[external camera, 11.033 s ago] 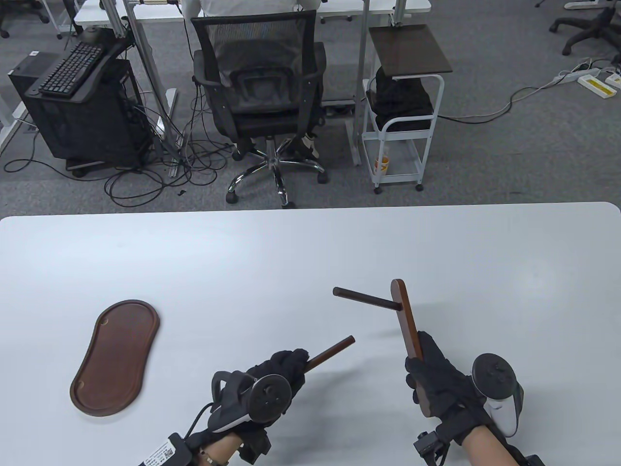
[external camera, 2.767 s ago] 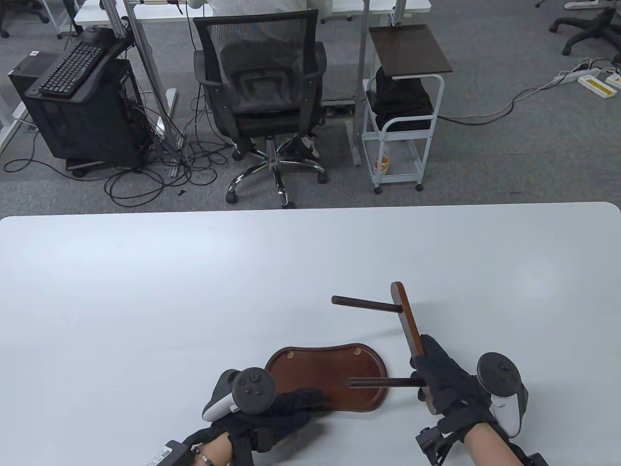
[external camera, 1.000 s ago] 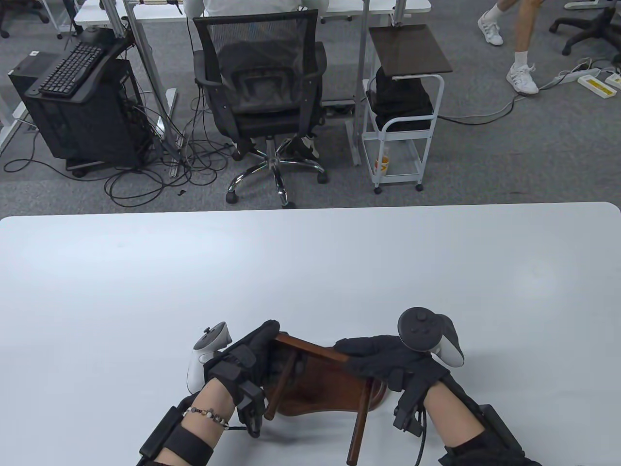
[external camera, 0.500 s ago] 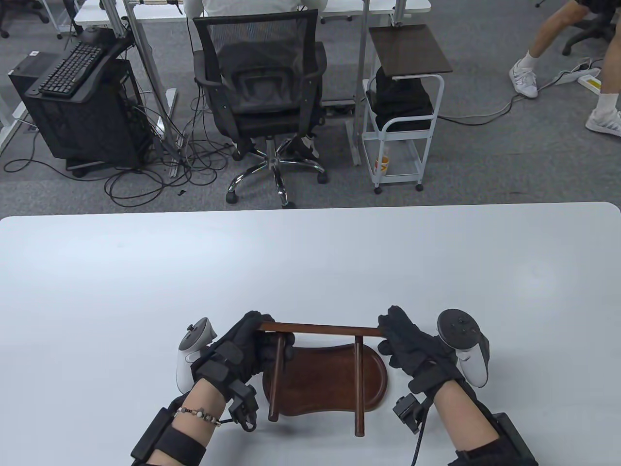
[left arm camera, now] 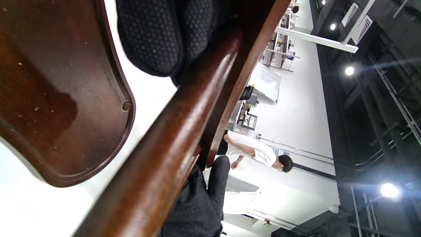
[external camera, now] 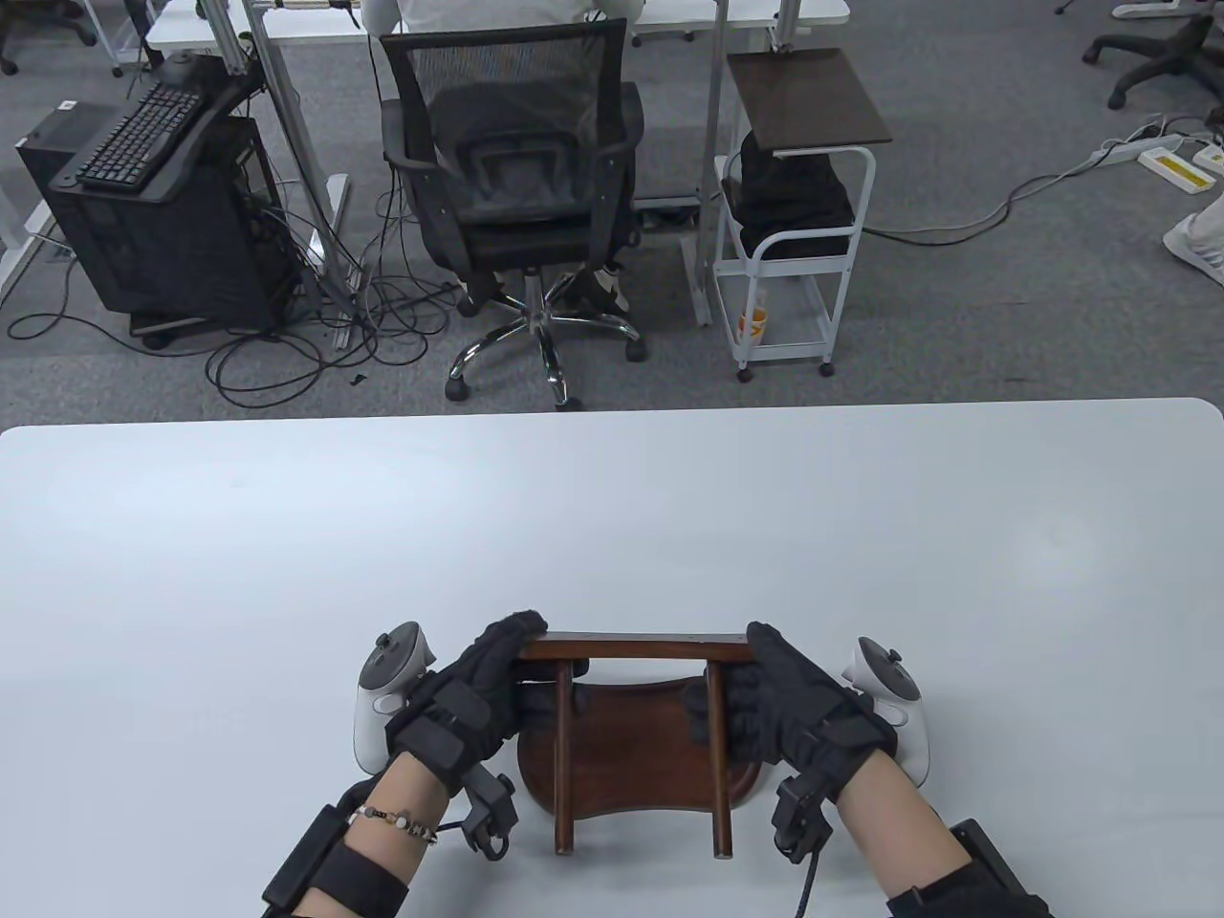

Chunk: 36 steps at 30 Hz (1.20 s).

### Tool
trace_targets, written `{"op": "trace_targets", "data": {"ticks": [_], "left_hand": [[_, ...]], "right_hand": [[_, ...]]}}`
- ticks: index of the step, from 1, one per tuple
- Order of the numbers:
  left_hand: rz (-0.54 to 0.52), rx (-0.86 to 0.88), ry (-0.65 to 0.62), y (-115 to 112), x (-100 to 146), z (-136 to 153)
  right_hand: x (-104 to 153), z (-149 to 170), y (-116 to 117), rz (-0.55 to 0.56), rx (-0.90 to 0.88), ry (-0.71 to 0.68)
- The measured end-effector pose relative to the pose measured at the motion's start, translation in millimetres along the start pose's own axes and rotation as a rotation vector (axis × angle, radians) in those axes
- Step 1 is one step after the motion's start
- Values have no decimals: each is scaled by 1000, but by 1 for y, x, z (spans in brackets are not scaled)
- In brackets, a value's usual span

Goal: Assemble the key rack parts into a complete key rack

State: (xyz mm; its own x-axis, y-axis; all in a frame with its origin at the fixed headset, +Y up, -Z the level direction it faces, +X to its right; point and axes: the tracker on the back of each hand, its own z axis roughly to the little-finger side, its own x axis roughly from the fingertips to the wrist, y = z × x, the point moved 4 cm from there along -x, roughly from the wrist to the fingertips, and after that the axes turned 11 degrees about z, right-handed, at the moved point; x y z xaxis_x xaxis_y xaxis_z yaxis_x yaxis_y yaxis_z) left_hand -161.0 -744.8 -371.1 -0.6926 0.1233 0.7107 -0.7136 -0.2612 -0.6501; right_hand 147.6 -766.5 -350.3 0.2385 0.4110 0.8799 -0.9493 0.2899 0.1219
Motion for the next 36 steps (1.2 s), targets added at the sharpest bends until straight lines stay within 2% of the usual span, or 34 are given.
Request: {"op": "trace_targets", "data": {"ticks": [7,11,21,25,32,36], "left_hand": [[9,-102,2,-4,-1,-4],[18,-115,-17,-4,-1,-7],[-11,-103,-45,-3,1,-15],[0,-40,-59,-2,2,-14],[16,-116,-166,0,4,-28],[12,-152,-196,3,5,-30]], "right_hand": [[1,-4,-7,70,40,-29],[3,-13,-6,95,76,-116],[6,-37,5,7,95,-350],[9,-45,9,-31,99,-445],[10,-50,17,-146,31,-515],[11,-52,19,-171,15,-541]]}}
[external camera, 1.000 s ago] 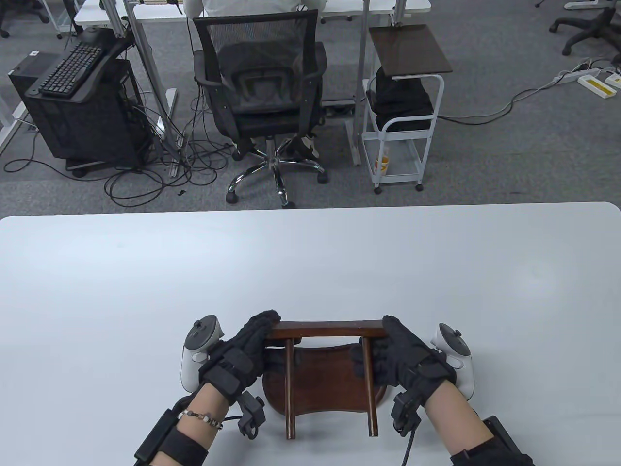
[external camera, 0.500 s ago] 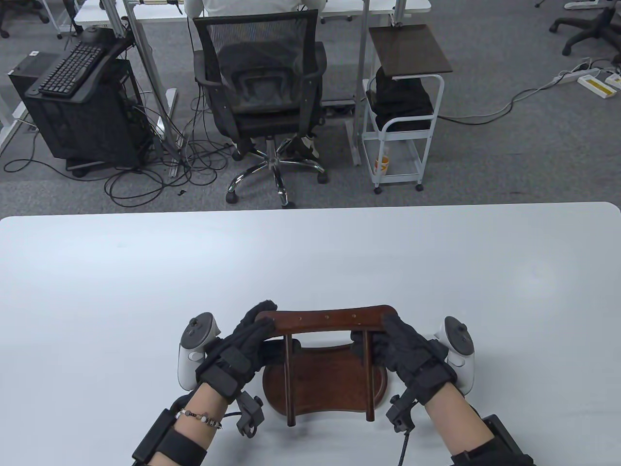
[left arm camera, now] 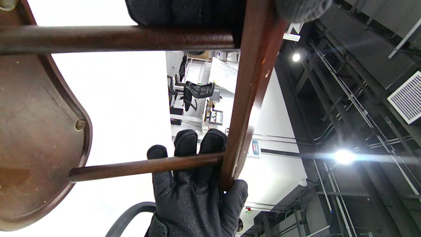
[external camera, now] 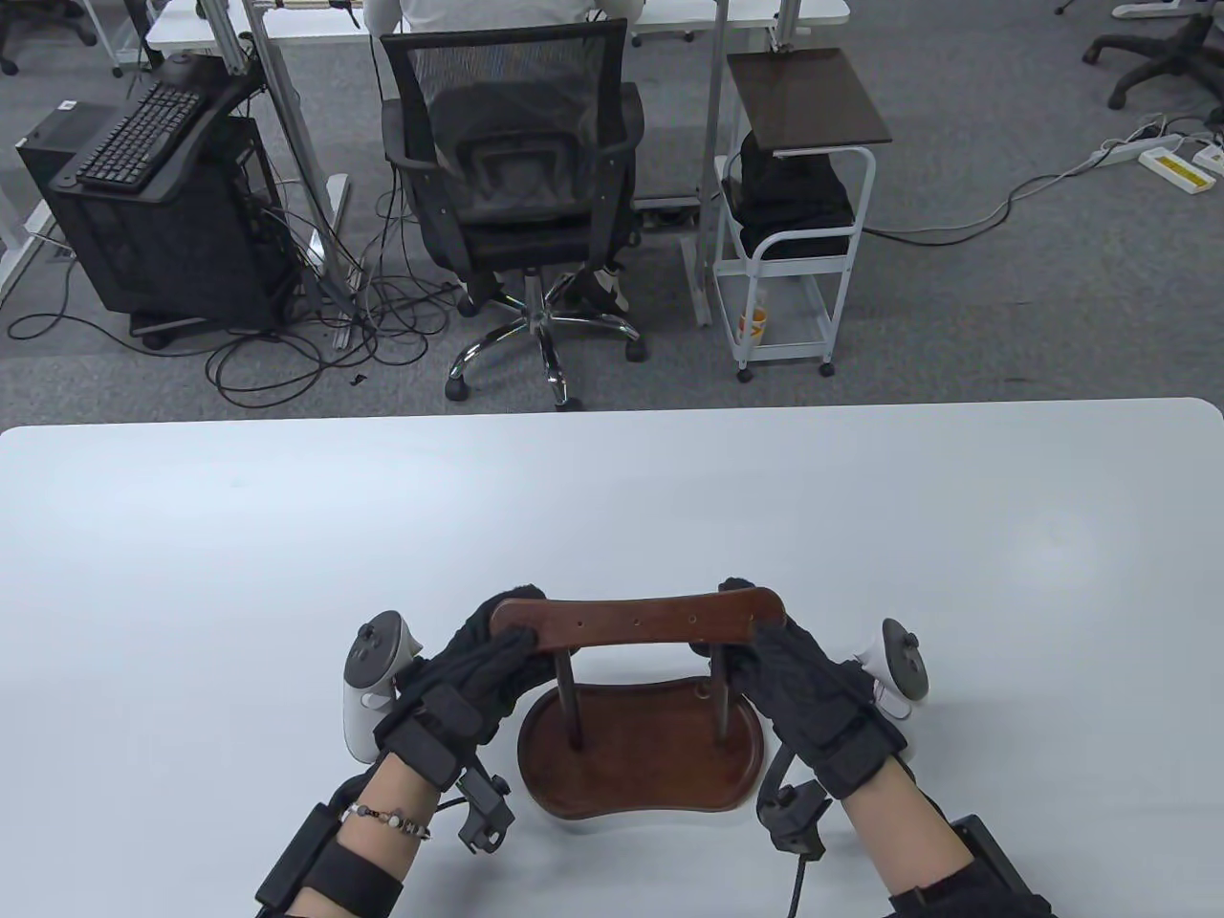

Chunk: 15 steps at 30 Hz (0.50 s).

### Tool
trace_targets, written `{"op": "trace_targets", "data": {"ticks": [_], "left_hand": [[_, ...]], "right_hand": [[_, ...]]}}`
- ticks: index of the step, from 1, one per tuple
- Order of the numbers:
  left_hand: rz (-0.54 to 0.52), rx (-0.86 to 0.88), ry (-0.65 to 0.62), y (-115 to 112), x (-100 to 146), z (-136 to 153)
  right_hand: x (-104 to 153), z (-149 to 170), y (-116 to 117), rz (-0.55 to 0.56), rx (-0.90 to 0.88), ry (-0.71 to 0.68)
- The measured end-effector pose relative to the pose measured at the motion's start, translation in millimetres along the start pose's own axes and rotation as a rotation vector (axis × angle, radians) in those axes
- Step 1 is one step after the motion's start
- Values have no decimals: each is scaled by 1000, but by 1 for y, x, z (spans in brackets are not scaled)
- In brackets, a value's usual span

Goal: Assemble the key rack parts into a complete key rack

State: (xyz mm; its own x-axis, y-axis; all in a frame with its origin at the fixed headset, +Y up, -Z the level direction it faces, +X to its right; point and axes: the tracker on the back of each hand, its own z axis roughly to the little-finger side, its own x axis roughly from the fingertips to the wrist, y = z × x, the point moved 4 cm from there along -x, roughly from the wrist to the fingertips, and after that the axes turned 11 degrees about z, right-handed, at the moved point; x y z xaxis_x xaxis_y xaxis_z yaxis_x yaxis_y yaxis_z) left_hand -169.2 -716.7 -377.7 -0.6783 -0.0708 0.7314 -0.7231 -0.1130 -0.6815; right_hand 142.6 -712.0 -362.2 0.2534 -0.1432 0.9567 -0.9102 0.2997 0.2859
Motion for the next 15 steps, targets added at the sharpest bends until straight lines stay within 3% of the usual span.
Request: {"op": "trace_targets", "data": {"ticks": [15], "left_hand": [[3,-78,-18,3,-1,0]], "right_hand": [[-4,16,-7,51,-1,-24]]}}
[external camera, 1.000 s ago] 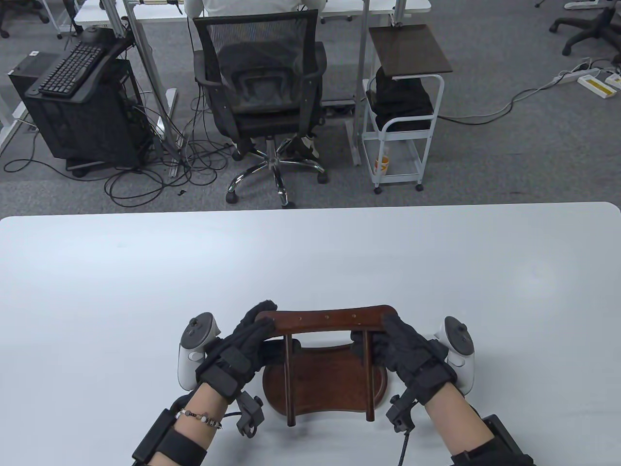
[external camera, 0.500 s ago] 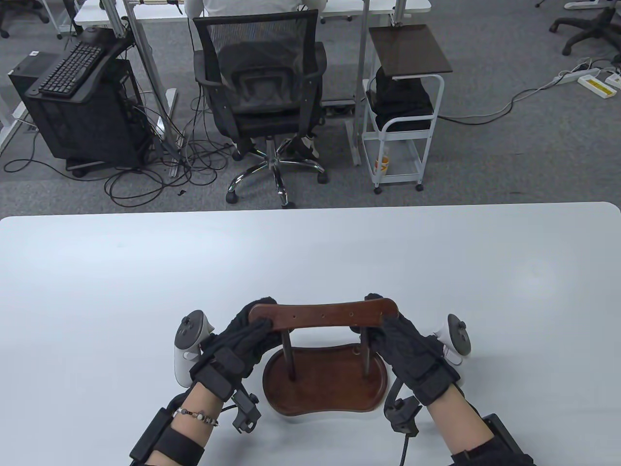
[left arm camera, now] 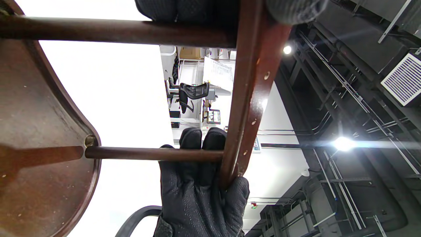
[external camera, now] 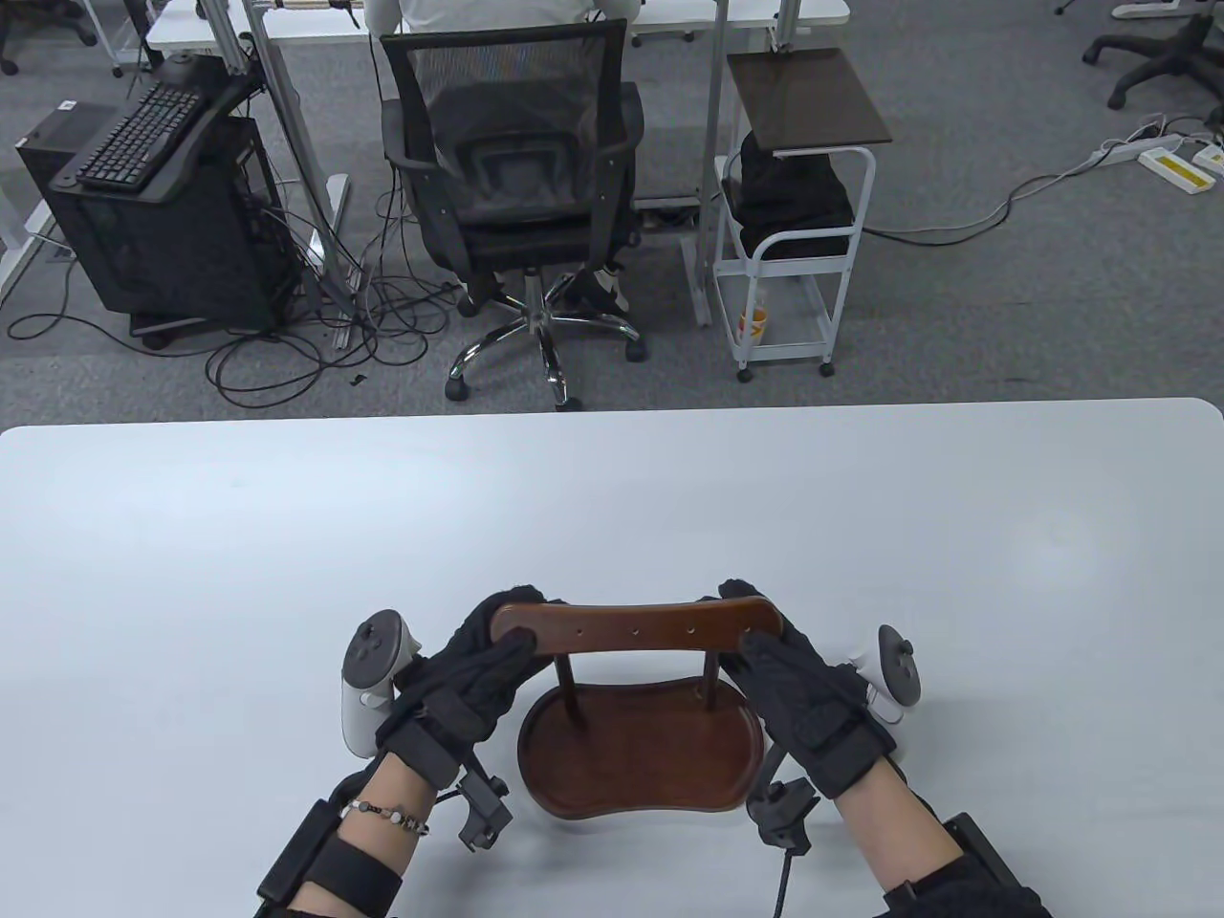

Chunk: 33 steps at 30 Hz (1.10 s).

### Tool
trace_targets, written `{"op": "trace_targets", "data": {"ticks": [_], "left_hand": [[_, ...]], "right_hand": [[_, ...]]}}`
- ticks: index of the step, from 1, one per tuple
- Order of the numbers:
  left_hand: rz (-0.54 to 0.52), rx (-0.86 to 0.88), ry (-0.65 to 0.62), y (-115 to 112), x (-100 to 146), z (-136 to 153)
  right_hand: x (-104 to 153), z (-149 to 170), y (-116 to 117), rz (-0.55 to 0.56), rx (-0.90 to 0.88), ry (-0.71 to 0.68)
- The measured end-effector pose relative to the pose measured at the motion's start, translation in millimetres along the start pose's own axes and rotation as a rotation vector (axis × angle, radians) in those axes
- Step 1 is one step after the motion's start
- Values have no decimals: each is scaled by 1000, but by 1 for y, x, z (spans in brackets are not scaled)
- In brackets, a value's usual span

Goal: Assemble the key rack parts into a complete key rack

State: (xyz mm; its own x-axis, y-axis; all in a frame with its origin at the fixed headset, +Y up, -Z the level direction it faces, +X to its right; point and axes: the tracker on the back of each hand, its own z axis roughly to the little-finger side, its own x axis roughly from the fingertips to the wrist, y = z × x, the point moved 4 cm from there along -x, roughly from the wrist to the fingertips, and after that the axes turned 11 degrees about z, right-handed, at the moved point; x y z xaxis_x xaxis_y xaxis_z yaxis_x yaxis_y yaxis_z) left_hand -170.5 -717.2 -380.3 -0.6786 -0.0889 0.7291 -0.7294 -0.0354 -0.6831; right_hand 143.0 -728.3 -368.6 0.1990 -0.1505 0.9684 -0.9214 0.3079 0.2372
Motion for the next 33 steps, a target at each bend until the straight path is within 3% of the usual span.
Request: {"op": "trace_targets", "data": {"ticks": [19,33], "left_hand": [[-1,17,27,6,0,12],[19,-8,60,10,-14,14]], "right_hand": [[-11,7,0,4,-1,7],[-19,15,-10,-6,-29,40]]}}
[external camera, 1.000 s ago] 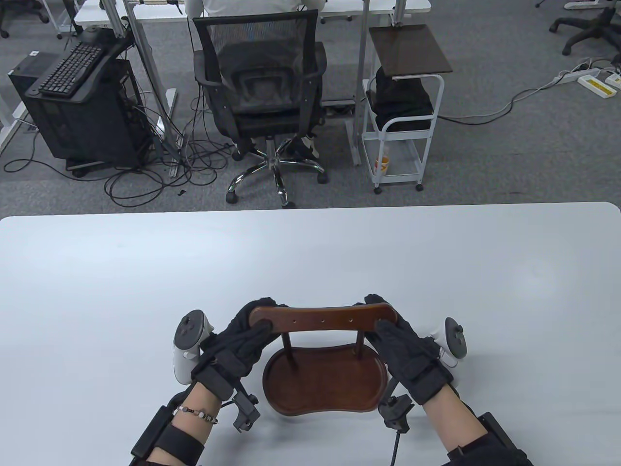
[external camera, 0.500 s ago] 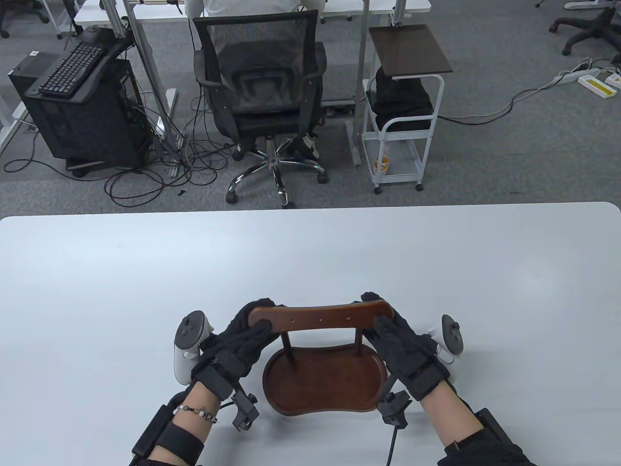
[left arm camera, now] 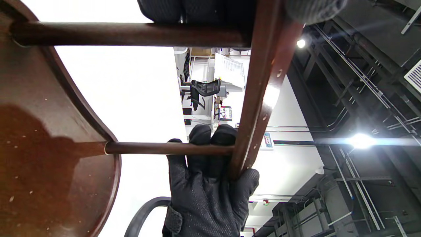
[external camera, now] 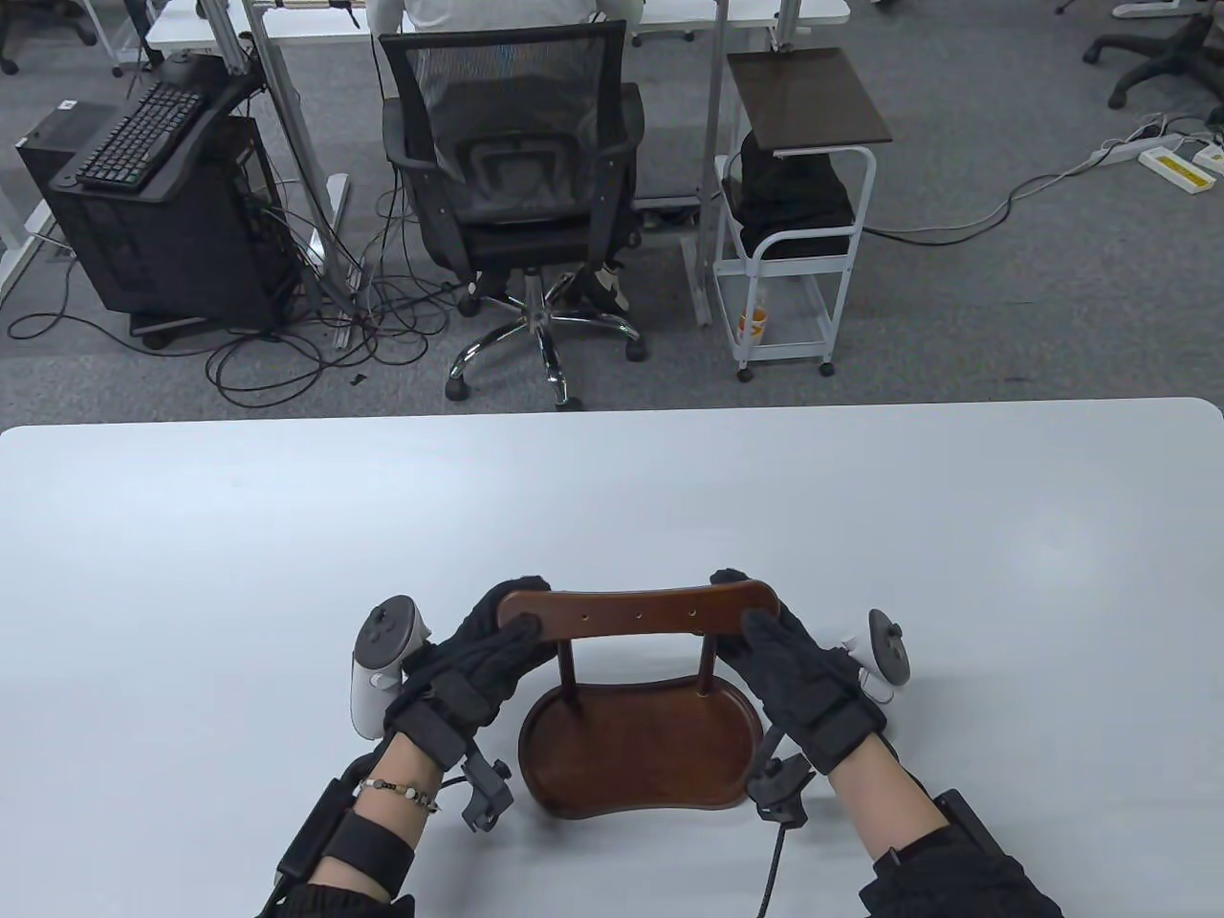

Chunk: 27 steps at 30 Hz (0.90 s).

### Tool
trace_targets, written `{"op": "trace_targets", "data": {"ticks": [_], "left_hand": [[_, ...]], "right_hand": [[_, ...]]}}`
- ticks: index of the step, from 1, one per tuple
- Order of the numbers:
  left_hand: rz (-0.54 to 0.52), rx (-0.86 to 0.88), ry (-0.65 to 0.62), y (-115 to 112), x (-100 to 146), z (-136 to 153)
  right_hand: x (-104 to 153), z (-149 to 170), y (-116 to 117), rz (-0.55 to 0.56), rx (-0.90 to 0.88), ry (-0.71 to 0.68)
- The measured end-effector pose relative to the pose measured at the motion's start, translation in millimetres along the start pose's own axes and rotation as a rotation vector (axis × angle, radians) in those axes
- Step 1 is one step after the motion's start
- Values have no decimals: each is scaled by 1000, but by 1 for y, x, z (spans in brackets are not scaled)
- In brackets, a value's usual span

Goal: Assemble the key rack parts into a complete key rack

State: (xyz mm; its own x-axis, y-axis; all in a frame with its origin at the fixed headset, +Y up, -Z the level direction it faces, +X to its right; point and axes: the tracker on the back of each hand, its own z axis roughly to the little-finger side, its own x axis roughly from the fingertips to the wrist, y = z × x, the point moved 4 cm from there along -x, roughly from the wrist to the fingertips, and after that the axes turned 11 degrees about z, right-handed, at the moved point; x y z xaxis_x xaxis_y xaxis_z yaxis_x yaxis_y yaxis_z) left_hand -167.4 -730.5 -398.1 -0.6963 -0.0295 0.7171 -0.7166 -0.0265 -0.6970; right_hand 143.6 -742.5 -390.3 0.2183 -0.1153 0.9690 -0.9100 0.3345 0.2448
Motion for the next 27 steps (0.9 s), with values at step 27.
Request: {"op": "trace_targets", "data": {"ticks": [27], "left_hand": [[5,41,8,0,1,1]], "right_hand": [[9,4,-3,55,79,24]]}}
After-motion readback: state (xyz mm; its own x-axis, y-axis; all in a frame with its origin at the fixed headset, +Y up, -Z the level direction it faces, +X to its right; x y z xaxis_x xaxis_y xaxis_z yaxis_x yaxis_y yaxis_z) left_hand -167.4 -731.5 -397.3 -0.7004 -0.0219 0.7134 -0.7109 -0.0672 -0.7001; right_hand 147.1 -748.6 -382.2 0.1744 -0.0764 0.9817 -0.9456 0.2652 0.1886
